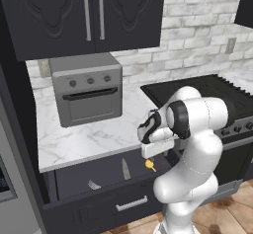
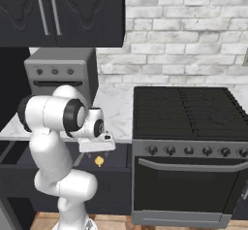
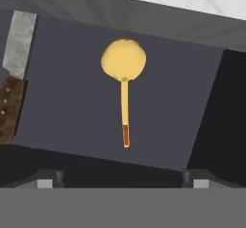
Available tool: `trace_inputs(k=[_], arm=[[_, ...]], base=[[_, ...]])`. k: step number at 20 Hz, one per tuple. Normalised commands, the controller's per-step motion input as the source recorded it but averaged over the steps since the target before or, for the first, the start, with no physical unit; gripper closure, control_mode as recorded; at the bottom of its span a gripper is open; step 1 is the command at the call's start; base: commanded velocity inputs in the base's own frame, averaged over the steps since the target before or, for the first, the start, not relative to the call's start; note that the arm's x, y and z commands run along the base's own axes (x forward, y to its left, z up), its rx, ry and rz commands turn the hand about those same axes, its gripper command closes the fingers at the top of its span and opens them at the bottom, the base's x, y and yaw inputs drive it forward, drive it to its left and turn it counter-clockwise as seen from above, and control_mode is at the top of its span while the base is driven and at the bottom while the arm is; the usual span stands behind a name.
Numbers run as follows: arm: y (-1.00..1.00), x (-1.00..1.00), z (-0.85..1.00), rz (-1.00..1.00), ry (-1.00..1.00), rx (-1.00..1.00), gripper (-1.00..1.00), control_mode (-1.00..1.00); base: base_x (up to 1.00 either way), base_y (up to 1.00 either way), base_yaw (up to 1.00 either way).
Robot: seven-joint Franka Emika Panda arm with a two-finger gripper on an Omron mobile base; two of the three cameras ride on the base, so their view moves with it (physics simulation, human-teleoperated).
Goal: Pick up the metallic utensils from the counter and place them in the open drawer. Make sure not to pick up any wooden utensils.
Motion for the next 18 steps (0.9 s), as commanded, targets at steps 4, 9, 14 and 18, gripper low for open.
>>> trace_inputs(k=[4,9,14,18], arm=[[-0.03,-0.24,1.0,0.0,0.0,0.0,-1.0,-1.0],[-0.06,-0.48,1.0,0.01,0.0,0.0,-1.0,-1.0],[-0.02,-0.8,0.86,0.0,0.0,0.0,-1.0,-1.0],[0.0,-0.84,0.82,0.01,0.0,0.0,-1.0,-1.0]], base=[[0.0,0.0,0.0],[0.0,0.0,0.0],[0.0,0.0,0.0],[0.0,0.0,0.0]])
